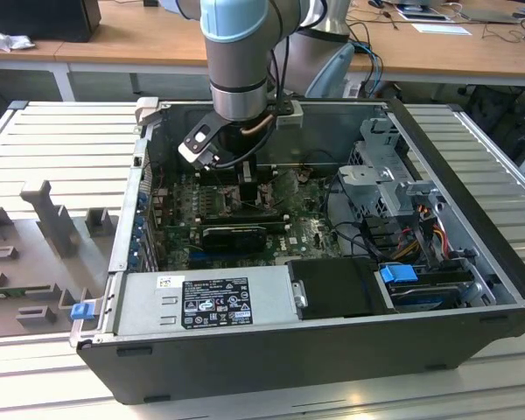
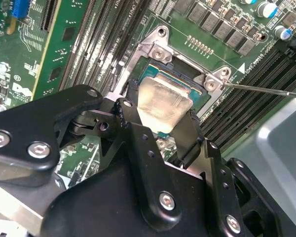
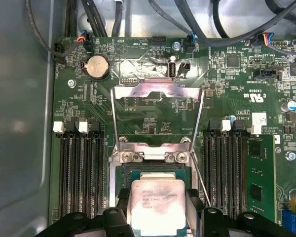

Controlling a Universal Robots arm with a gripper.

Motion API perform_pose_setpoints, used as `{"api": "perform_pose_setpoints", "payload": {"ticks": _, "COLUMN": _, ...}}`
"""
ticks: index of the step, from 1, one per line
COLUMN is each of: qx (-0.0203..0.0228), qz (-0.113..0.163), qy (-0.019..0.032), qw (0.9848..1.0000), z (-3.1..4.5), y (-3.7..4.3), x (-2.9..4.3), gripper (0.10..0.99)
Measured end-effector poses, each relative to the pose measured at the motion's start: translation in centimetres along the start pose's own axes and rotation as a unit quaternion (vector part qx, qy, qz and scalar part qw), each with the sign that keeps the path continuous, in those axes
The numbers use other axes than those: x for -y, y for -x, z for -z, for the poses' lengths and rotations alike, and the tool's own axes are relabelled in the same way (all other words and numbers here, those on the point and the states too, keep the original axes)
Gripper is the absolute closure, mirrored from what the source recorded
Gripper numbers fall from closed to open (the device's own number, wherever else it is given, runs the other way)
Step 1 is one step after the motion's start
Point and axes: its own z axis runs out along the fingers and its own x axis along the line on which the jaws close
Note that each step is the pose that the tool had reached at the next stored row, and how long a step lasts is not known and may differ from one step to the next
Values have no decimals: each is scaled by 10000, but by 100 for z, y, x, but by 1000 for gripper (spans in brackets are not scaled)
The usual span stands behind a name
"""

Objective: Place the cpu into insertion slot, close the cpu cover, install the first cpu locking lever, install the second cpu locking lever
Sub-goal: 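Place the cpu into insertion slot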

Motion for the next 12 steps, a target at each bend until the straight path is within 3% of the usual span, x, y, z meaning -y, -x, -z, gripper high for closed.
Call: {"api": "perform_pose_setpoints", "payload": {"ticks": 12, "qx": 4, "qz": -31, "qy": -1, "qw": 10000, "z": -41, "y": -26, "x": 0, "gripper": 557}}
